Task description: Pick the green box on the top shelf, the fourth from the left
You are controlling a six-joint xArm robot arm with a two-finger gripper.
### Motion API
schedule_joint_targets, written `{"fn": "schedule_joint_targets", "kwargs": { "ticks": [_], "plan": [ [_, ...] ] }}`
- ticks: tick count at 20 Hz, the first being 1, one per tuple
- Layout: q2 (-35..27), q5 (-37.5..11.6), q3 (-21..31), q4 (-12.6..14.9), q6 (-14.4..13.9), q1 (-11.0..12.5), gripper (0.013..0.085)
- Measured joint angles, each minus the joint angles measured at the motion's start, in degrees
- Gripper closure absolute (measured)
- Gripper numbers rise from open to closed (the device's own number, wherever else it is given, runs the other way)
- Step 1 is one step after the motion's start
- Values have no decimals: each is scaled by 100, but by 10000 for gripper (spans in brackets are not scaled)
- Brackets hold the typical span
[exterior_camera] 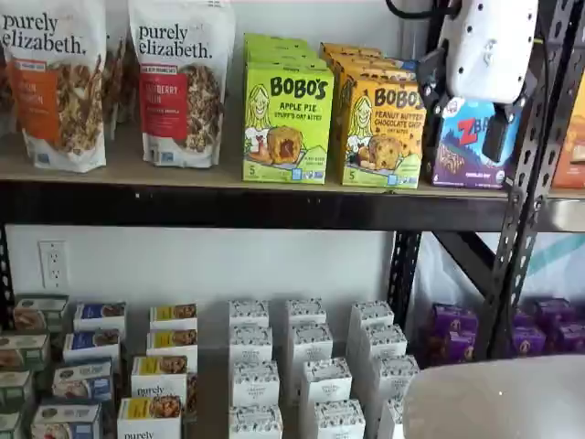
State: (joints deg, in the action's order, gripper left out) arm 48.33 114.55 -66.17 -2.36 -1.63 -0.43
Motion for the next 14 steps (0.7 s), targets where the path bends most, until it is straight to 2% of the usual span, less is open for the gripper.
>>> {"fn": "schedule_joint_targets", "kwargs": {
  "ticks": [1, 3, 4, 14],
  "plan": [
    [59, -101, 59, -43, 29, 38, 130],
    [512, -831, 470, -386, 255, 364, 130],
    [579, -969, 534, -472, 312, 435, 130],
    [594, -1056, 577, -473, 267, 372, 130]
  ]
}}
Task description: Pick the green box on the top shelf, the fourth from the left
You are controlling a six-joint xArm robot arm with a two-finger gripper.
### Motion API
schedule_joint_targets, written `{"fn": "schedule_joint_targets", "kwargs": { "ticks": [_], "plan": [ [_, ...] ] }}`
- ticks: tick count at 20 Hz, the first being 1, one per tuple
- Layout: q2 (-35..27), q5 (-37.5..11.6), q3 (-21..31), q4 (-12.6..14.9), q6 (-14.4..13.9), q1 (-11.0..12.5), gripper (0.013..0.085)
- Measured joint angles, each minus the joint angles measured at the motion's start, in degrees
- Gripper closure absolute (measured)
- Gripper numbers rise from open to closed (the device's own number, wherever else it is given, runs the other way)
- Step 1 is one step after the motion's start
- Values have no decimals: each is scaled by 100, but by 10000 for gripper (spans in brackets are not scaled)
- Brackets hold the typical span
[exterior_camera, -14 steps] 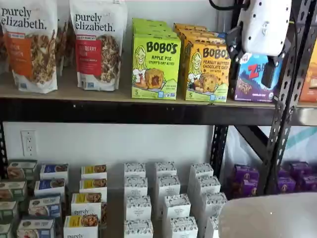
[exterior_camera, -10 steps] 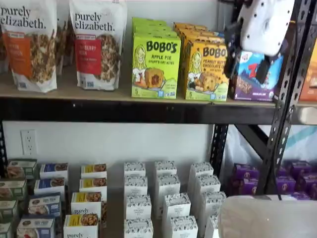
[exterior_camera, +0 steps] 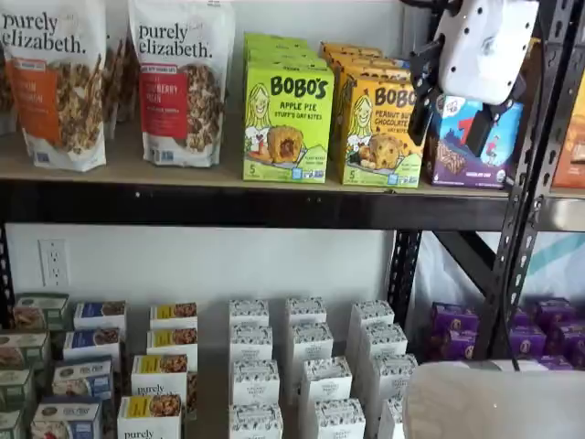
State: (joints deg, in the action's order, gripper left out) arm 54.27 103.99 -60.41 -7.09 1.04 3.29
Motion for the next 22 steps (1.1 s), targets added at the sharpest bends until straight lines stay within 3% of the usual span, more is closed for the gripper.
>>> {"fn": "schedule_joint_targets", "kwargs": {
  "ticks": [5, 11, 15, 22],
  "plan": [
    [-21, -128, 28, 60, -210, -247, 130],
    [-97, -438, 48, 306, -777, -906, 130],
    [-278, -725, -10, 655, -1353, -1571, 130],
    [-659, -1188, -133, 1032, -1976, -2243, 130]
  ]
}}
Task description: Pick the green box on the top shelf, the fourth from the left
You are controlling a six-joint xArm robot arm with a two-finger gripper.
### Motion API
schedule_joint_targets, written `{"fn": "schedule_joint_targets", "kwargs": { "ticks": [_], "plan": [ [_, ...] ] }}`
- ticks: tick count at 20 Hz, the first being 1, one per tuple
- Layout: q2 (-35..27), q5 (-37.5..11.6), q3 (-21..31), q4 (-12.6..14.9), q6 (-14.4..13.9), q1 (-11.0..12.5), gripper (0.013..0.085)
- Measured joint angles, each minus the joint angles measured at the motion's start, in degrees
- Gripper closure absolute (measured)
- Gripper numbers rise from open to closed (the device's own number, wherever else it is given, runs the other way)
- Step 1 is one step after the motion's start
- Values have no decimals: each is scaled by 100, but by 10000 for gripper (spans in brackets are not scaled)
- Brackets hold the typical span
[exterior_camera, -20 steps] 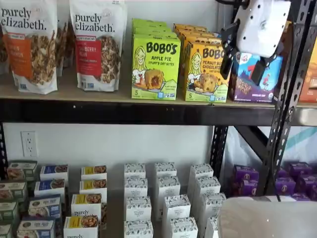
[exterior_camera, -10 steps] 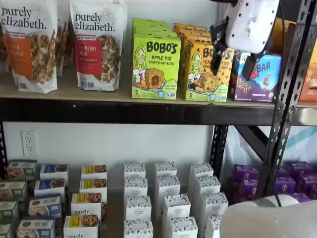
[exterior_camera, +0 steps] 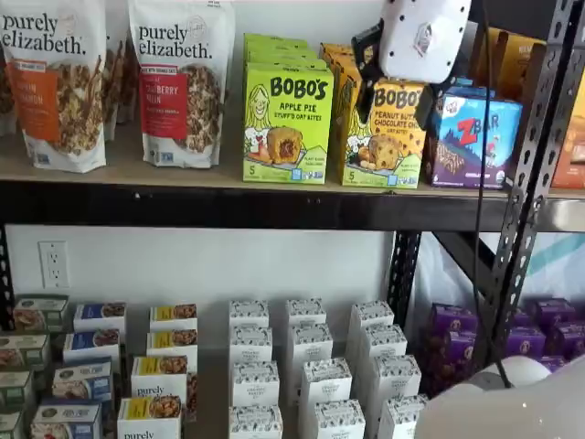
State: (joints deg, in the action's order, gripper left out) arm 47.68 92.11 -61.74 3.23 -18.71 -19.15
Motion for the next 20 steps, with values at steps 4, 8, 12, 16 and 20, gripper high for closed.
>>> {"fn": "schedule_joint_targets", "kwargs": {
  "ticks": [4, 8, 12, 16, 20],
  "plan": [
    [-195, -271, -73, 216, -179, -181, 130],
    [-376, -500, -141, 312, -259, -249, 130],
    [-522, -756, -185, 313, -295, -277, 130],
    [-603, -1029, -184, 241, -289, -274, 130],
    [-705, -1138, -234, 230, -355, -349, 130]
  ]
}}
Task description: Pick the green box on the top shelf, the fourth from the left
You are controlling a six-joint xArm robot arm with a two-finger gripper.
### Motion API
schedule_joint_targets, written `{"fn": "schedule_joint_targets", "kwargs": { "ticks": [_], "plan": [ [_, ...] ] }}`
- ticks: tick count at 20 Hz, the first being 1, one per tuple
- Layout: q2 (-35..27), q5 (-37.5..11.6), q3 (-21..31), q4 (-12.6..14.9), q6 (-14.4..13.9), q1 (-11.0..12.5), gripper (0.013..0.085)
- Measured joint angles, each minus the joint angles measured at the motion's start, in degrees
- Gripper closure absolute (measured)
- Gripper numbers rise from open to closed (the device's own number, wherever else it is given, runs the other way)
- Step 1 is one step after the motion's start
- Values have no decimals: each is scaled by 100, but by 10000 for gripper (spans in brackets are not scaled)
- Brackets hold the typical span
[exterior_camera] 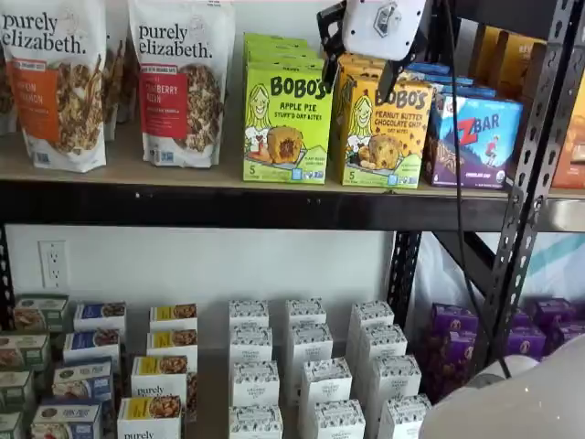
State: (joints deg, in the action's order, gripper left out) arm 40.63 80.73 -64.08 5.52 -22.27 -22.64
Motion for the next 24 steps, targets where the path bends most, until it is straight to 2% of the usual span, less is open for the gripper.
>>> {"fn": "schedule_joint_targets", "kwargs": {
  "ticks": [3, 9, 13, 19, 24],
  "plan": [
    [-127, -92, -46, -46, -72, -80, 130],
    [-324, -343, -45, -311, -57, -98, 130],
    [-400, -543, 27, -211, -167, -195, 130],
    [-285, -841, 235, 110, -359, -335, 130],
    [-299, -806, 205, 207, -461, -421, 130]
  ]
}}
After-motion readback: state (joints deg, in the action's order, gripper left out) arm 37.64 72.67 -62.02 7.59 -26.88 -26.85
